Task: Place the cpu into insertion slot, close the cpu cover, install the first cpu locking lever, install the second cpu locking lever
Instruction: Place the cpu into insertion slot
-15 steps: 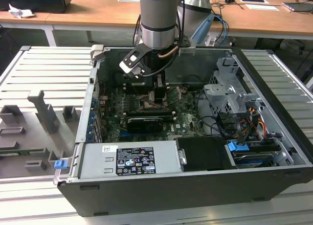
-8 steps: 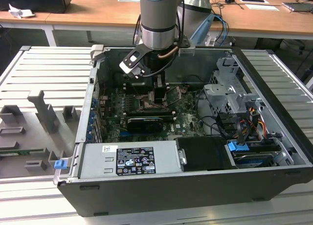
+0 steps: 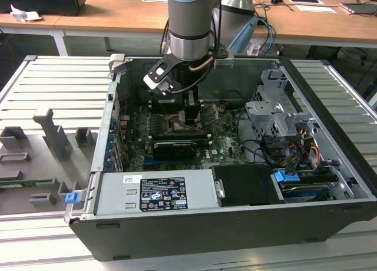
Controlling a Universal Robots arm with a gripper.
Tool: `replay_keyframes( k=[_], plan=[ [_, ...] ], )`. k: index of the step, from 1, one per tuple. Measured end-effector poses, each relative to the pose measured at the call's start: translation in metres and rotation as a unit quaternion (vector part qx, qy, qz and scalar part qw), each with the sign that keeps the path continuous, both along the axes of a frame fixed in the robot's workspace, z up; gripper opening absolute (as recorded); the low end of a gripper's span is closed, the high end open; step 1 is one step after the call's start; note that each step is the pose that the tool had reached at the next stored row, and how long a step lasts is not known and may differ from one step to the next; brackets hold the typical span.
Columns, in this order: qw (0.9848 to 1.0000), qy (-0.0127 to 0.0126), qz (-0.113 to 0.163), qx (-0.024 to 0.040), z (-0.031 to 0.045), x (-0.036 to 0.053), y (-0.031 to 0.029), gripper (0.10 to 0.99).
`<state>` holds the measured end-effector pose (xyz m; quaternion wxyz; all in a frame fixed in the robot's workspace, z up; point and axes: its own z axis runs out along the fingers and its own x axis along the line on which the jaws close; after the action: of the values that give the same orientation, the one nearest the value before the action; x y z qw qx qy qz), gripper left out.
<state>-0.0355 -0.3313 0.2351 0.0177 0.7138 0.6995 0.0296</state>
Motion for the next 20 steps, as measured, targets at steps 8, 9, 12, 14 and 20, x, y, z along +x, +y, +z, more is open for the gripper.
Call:
replay_keyframes(
  k=[8,9,12,14,20],
  plan=[
    [0.9999,0.0000,0.015,0.0010,-0.0118,-0.0071,0.0064,0.529],
    [0.9999,0.0001,0.014,0.0010,-0.0121,-0.0070,0.0064,0.529],
    [1.0000,0.0000,0.010,0.0010,-0.0133,-0.0070,0.0064,0.529],
    [1.0000,0.0000,0.008,0.0010,-0.0143,-0.0070,0.0065,0.529],
    [1.0000,0.0000,0.008,0.0010,-0.0171,-0.0071,0.0068,0.529]
  ],
)
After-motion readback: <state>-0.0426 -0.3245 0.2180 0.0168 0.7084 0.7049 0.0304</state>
